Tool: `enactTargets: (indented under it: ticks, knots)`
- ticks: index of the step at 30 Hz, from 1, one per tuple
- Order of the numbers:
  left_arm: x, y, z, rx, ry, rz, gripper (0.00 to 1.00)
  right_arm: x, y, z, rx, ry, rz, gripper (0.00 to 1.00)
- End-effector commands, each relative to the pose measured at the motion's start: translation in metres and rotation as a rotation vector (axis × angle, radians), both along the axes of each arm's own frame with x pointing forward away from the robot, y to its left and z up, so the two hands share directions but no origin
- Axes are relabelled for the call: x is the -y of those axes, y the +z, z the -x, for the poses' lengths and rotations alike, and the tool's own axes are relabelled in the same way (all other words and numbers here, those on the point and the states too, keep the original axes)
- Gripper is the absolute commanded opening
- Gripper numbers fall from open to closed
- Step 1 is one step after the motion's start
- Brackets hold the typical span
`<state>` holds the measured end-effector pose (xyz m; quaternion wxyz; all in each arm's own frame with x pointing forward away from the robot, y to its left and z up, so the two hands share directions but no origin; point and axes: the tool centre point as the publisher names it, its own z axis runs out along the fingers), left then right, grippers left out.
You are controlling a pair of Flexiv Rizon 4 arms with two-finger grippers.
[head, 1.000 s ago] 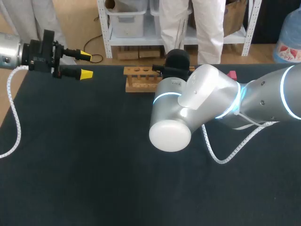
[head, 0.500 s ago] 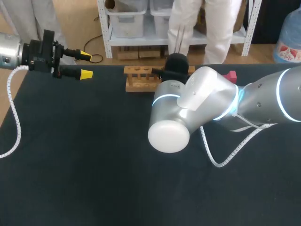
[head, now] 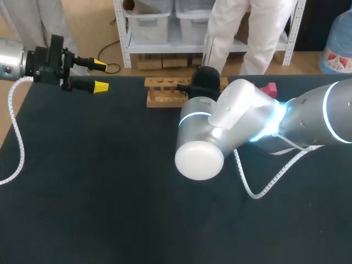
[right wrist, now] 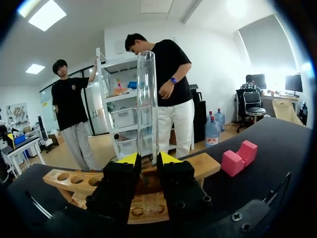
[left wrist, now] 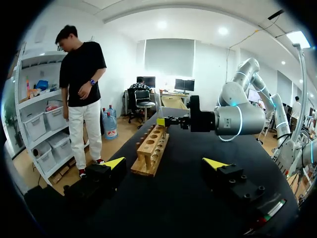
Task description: Grasp the test tube, adjust it, and insert it.
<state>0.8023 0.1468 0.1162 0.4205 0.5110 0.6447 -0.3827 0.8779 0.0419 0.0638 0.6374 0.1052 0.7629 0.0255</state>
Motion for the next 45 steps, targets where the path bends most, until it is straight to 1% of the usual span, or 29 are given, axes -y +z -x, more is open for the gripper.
enactTargets:
  ticks: [1, 2, 3, 4, 5, 6, 8, 9, 10, 12, 13, 15, 17, 18, 25, 35, 39, 45]
  knots:
    - [0.0, -0.001, 0.001, 0.004, 0.001, 0.002, 1.0, 0.0, -0.009, -0.001, -0.008, 0.003, -0.003, 0.03]
    - [0.0, -0.001, 0.001, 0.004, 0.001, 0.002, 1.0, 0.0, -0.009, -0.001, -0.009, 0.004, -0.003, 0.11]
    - [0.0, -0.001, 0.001, 0.004, 0.001, 0.002, 1.0, 0.0, -0.009, 0.0, -0.011, 0.005, -0.003, 0.17]
    - [0.0, -0.001, 0.001, 0.004, 0.001, 0.002, 1.0, -0.001, -0.009, 0.0, -0.012, 0.006, -0.004, 0.29]
    - [0.0, -0.001, 0.001, 0.004, 0.001, 0.002, 1.0, -0.001, -0.009, 0.0, -0.013, 0.008, -0.005, 0.35]
    - [0.0, -0.001, 0.001, 0.004, 0.001, 0.002, 1.0, -0.001, -0.009, 0.0, -0.014, 0.009, -0.005, 0.35]
    - [0.0, -0.001, 0.001, 0.004, 0.001, 0.002, 1.0, -0.001, -0.008, 0.0, -0.014, 0.009, -0.005, 0.39]
    - [0.0, -0.001, 0.001, 0.004, 0.001, 0.002, 1.0, -0.001, -0.008, 0.0, -0.014, 0.01, -0.006, 0.45]
    - [0.0, -0.001, 0.001, 0.004, 0.001, 0.002, 1.0, -0.002, -0.007, 0.0, -0.014, 0.01, -0.006, 0.57]
    - [0.0, -0.001, 0.001, 0.004, 0.001, 0.002, 1.0, -0.002, -0.006, 0.0, -0.014, 0.012, -0.006, 0.53]
    - [0.0, -0.001, 0.001, 0.004, 0.001, 0.002, 1.0, -0.002, -0.005, 0.0, -0.013, 0.012, -0.006, 0.56]
    - [0.0, -0.001, 0.001, 0.004, 0.001, 0.002, 1.0, -0.002, -0.004, 0.0, -0.01, 0.009, -0.005, 0.69]
    - [0.0, -0.001, 0.001, 0.004, 0.001, 0.002, 1.0, -0.002, -0.003, -0.001, -0.009, 0.007, -0.004, 0.92]
    - [0.0, -0.001, 0.001, 0.004, 0.001, 0.002, 1.0, -0.002, -0.002, 0.0, -0.008, 0.005, -0.003, 1.0]
    - [0.0, -0.001, 0.001, 0.004, 0.001, 0.002, 1.0, -0.005, 0.014, 0.008, -0.003, 0.007, -0.013, 1.0]
    - [0.0, -0.001, 0.001, 0.004, 0.001, 0.002, 1.0, -0.017, 0.038, 0.036, -0.004, 0.041, -0.027, 1.0]
    - [0.0, -0.001, 0.001, 0.004, 0.001, 0.002, 1.0, -0.018, 0.046, 0.047, -0.009, 0.053, -0.035, 1.0]
    - [0.0, -0.001, 0.001, 0.004, 0.001, 0.002, 1.0, -0.018, 0.056, 0.063, -0.027, 0.105, -0.049, 1.0]
